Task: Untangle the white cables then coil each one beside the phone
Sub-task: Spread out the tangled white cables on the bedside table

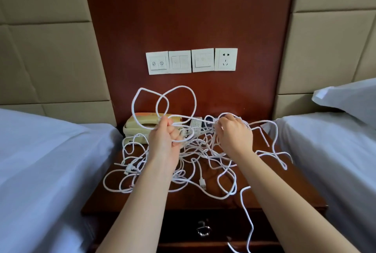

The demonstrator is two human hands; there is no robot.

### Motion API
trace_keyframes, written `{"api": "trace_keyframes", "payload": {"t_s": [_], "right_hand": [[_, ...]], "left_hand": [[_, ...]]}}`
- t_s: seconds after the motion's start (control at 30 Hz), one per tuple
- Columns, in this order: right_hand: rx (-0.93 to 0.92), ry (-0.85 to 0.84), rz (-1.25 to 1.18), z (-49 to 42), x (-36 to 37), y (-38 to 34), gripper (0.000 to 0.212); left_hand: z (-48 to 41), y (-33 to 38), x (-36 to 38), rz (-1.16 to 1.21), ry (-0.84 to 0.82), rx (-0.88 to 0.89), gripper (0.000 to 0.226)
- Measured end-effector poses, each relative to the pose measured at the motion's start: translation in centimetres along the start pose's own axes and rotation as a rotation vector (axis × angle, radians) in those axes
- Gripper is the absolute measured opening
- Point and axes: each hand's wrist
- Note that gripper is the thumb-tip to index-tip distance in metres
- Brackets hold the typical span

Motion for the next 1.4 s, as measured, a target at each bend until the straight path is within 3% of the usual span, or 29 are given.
{"api": "trace_keyframes", "payload": {"t_s": [0.23, 0.37, 0.43, 0.53, 0.63, 0.83, 0.93, 1.1, 1.27, 1.4], "right_hand": [[0.152, -0.348, -0.355, -6.0, -1.8, 1.3, 0.031], [0.25, -0.409, -0.517, -9.1, -3.6, 1.5, 0.021], [0.255, -0.407, -0.509, -10.4, -4.1, 1.3, 0.022], [0.361, -0.563, -0.604, -11.2, -4.1, 1.2, 0.021], [0.303, -0.659, -0.598, -11.3, -3.7, 0.9, 0.032], [0.151, -0.621, -0.628, -10.7, -4.2, 1.7, 0.029], [0.138, -0.505, -0.608, -10.8, -4.6, 2.1, 0.037], [0.302, -0.378, -0.674, -11.6, -5.5, 3.3, 0.04], [0.304, -0.401, -0.616, -12.5, -7.1, 3.8, 0.034], [0.192, -0.291, -0.517, -13.8, -8.2, 3.0, 0.03]], "left_hand": [[-4.8, 1.3, 2.5, -0.215, 0.139, -0.02, 0.028], [-6.2, 2.3, 3.5, -0.595, 0.194, 0.059, 0.026], [-6.2, 2.5, 4.4, -0.759, 0.16, 0.126, 0.024], [-6.2, 2.4, 5.9, -0.861, 0.021, 0.125, 0.029], [-5.9, 1.6, 7.6, -0.989, -0.097, 0.11, 0.036], [-6.6, 0.1, 8.2, -1.226, -0.26, -0.077, 0.042], [-7.6, 0.1, 7.6, -1.369, -0.223, 0.032, 0.018], [-9.2, 0.9, 5.1, -1.549, -0.045, 0.21, 0.014], [-9.7, 3.2, 3.8, -1.546, 0.142, 0.276, 0.04], [-9.5, 4.7, 4.1, -1.435, 0.038, 0.207, 0.048]]}}
Point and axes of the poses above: each hand's wrist, its own z-axis away from the middle knuckle, its own x-axis out of the palm, y = z × x, and after that the axes turned 4 degrees about y, right-handed
